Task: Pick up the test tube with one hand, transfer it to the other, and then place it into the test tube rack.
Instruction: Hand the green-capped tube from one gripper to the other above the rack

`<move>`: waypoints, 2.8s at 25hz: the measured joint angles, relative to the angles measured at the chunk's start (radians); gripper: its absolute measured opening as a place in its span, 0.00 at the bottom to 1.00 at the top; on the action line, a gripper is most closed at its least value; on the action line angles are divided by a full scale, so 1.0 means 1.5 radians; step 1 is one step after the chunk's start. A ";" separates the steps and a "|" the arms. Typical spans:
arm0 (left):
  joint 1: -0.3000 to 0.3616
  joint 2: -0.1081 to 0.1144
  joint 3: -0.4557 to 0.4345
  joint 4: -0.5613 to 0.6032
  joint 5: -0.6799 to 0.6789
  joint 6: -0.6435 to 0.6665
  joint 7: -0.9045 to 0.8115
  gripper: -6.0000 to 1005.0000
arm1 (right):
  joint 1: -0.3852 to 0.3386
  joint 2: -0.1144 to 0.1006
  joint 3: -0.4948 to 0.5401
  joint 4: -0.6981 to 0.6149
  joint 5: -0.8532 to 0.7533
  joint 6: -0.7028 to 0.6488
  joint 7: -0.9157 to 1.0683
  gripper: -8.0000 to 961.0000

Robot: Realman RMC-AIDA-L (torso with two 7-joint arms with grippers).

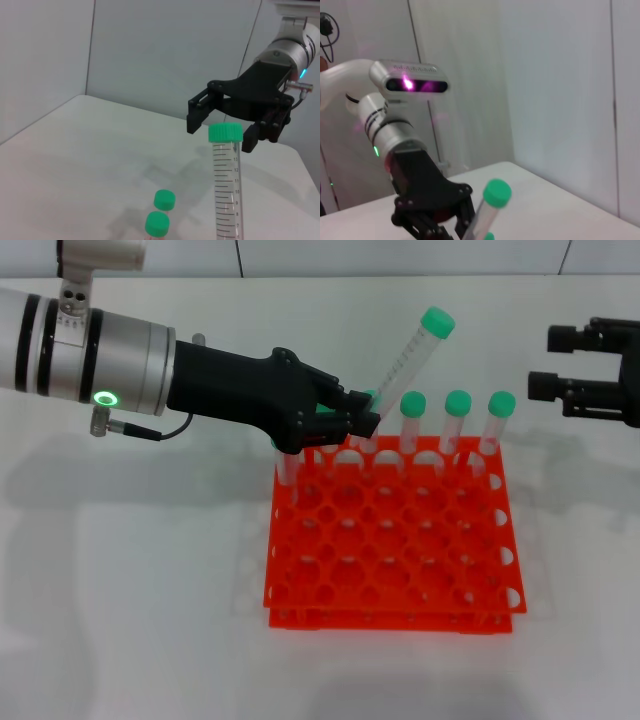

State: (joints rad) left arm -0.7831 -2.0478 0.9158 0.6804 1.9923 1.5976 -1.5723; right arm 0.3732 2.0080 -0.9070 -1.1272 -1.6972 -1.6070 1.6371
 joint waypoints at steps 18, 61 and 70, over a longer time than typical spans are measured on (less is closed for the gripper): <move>-0.001 -0.008 0.000 0.000 -0.006 0.003 0.002 0.20 | 0.023 0.003 -0.029 0.000 0.051 -0.016 0.004 0.69; -0.001 -0.017 0.009 0.009 -0.015 0.010 0.007 0.21 | 0.056 0.005 -0.094 0.027 0.094 0.027 -0.017 0.56; -0.001 -0.018 0.009 0.014 -0.015 0.010 0.007 0.21 | 0.062 0.006 -0.096 0.035 0.094 0.028 -0.020 0.42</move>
State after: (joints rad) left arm -0.7852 -2.0750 0.9296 0.7017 1.9694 1.6127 -1.5616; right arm 0.4659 2.0162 -1.0507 -1.0753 -1.5563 -1.5656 1.6069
